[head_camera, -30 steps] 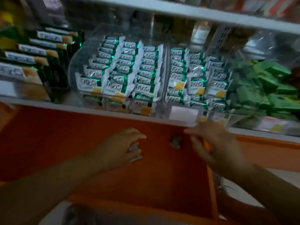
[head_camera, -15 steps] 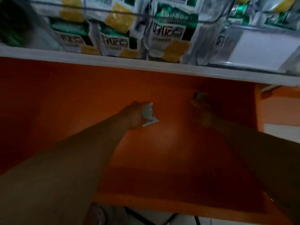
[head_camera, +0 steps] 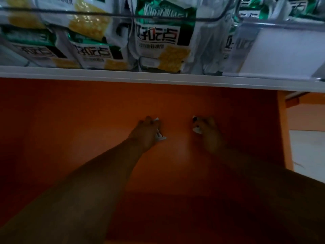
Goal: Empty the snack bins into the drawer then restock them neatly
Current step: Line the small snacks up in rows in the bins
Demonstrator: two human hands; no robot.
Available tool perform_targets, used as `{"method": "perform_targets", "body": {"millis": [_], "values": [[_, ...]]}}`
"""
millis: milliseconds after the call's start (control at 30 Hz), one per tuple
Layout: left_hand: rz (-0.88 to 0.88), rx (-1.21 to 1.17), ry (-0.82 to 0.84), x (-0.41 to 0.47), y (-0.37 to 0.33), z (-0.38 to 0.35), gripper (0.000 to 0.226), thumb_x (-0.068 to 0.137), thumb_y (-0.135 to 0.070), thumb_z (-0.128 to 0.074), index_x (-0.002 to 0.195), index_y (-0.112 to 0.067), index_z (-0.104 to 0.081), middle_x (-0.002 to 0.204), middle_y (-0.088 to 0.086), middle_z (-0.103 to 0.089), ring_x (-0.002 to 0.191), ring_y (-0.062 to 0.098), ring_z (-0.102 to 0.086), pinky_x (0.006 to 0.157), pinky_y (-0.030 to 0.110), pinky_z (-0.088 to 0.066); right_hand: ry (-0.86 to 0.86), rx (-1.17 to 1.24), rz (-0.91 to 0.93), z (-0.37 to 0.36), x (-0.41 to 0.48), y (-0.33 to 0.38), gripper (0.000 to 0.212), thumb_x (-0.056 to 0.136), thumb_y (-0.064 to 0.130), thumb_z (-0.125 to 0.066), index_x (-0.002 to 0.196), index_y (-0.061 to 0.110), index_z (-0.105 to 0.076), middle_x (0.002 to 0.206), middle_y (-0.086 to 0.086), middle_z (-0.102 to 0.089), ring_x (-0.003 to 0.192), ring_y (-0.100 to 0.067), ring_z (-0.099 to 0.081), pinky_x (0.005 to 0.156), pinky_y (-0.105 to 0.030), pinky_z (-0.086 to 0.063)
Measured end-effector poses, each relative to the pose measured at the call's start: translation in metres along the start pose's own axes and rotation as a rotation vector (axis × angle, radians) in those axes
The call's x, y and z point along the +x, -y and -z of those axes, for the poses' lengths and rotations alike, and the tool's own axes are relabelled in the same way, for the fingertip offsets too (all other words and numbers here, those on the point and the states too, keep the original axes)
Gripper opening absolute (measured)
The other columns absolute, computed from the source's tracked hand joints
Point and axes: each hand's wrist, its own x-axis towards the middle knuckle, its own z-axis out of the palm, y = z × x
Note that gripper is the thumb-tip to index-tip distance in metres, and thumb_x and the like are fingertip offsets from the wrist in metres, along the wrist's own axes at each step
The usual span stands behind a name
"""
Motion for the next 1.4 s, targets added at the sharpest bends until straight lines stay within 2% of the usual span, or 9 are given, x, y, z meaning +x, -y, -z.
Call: {"method": "perform_targets", "body": {"millis": [200,433,567,667,800,967,1200,1300,1400], "values": [[-0.016,-0.436,-0.063,-0.042,-0.021,0.042,0.030,0.093,-0.003,-0.056,0.114,-0.024,-0.048,0.107,0.009,-0.056,0.074,0.023,-0.054,0.062,0.034,-0.042,0.024,0.452,-0.025,0.022,-0.037,0.042,0.020,0.089,-0.001,-0.063,0.097,0.003,-0.044,0.081,-0.002,-0.051,0.056,0.012,-0.053,0.053,-0.008,-0.040],[0.021,-0.187,0.055,-0.079,-0.035,0.031,0.072,0.091,-0.032,-0.068,0.151,-0.026,-0.027,0.153,0.010,-0.030,0.131,0.030,-0.043,0.100,0.039,-0.042,0.070,0.392,-0.142,0.044,-0.066,0.044,0.042,0.096,0.004,-0.051,0.134,0.009,-0.033,0.110,-0.009,-0.054,0.082,-0.016,-0.060,0.048,-0.006,-0.042],[-0.030,-0.043,0.105,-0.054,-0.053,0.007,0.083,0.090,-0.040,-0.067,0.155,-0.025,-0.018,0.158,0.010,-0.020,0.138,0.033,-0.035,0.108,0.040,-0.036,0.088,0.270,-0.322,0.033,-0.053,0.011,0.053,0.098,0.004,-0.048,0.146,0.001,-0.026,0.140,-0.022,-0.046,0.124,-0.037,-0.049,0.088,-0.033,-0.042],[-0.153,-0.015,0.044,-0.026,-0.073,-0.007,0.086,0.087,-0.036,-0.071,0.155,-0.029,-0.017,0.159,0.008,-0.020,0.142,0.032,-0.026,0.111,0.040,-0.032,0.075,0.206,-0.377,0.023,-0.046,-0.015,0.031,0.097,0.012,-0.052,0.126,-0.001,-0.050,0.124,-0.021,-0.056,0.110,-0.031,-0.055,0.072,-0.026,-0.039],[-0.292,0.155,0.039,0.013,-0.091,-0.025,0.099,0.079,-0.036,-0.078,0.154,-0.037,-0.014,0.164,-0.002,0.001,0.149,0.029,-0.002,0.118,0.048,-0.022,0.045,0.253,-0.424,0.011,-0.047,-0.034,0.039,0.096,0.009,-0.055,0.129,-0.010,-0.051,0.131,-0.028,-0.053,0.120,-0.040,-0.051,0.098,-0.038,-0.041],[-0.332,0.279,0.008,0.021,-0.085,-0.044,0.085,0.081,-0.027,-0.076,0.151,-0.030,-0.028,0.162,0.003,-0.007,0.146,0.032,-0.012,0.114,0.045,-0.028,-0.008,0.327,-0.431,0.009,-0.050,-0.029,0.029,0.094,0.012,-0.059,0.117,-0.005,-0.056,0.108,-0.011,-0.058,0.092,-0.021,-0.052,0.068,-0.025,-0.037],[-0.115,-0.441,0.036,-0.039,-0.072,0.013,0.046,0.096,-0.029,-0.056,0.140,-0.015,-0.048,0.141,0.006,-0.050,0.130,0.026,-0.043,0.094,0.034,-0.040,0.050,0.411,-0.282,0.045,-0.068,0.021,0.029,0.092,0.019,-0.062,0.120,0.013,-0.054,0.108,-0.004,-0.062,0.090,-0.017,-0.058,0.063,-0.022,-0.045],[-0.009,-0.711,0.089,-0.082,-0.081,0.060,0.040,0.101,-0.031,-0.042,0.140,-0.024,-0.047,0.110,0.004,-0.062,0.083,0.018,-0.059,0.069,0.029,-0.045,0.035,0.523,-0.150,0.070,-0.093,0.065,0.040,0.089,0.009,-0.066,0.126,0.012,-0.052,0.115,-0.005,-0.063,0.097,-0.016,-0.062,0.081,-0.025,-0.051],[0.024,-0.867,0.025,-0.128,-0.088,0.095,0.042,0.091,-0.043,-0.058,0.128,-0.023,-0.052,0.101,0.006,-0.064,0.085,0.019,-0.061,0.061,0.029,-0.049,0.038,0.624,-0.017,0.097,-0.125,0.105,0.040,0.087,0.004,-0.067,0.124,0.012,-0.053,0.104,-0.002,-0.065,0.080,-0.006,-0.062,0.065,-0.011,-0.050]]}}
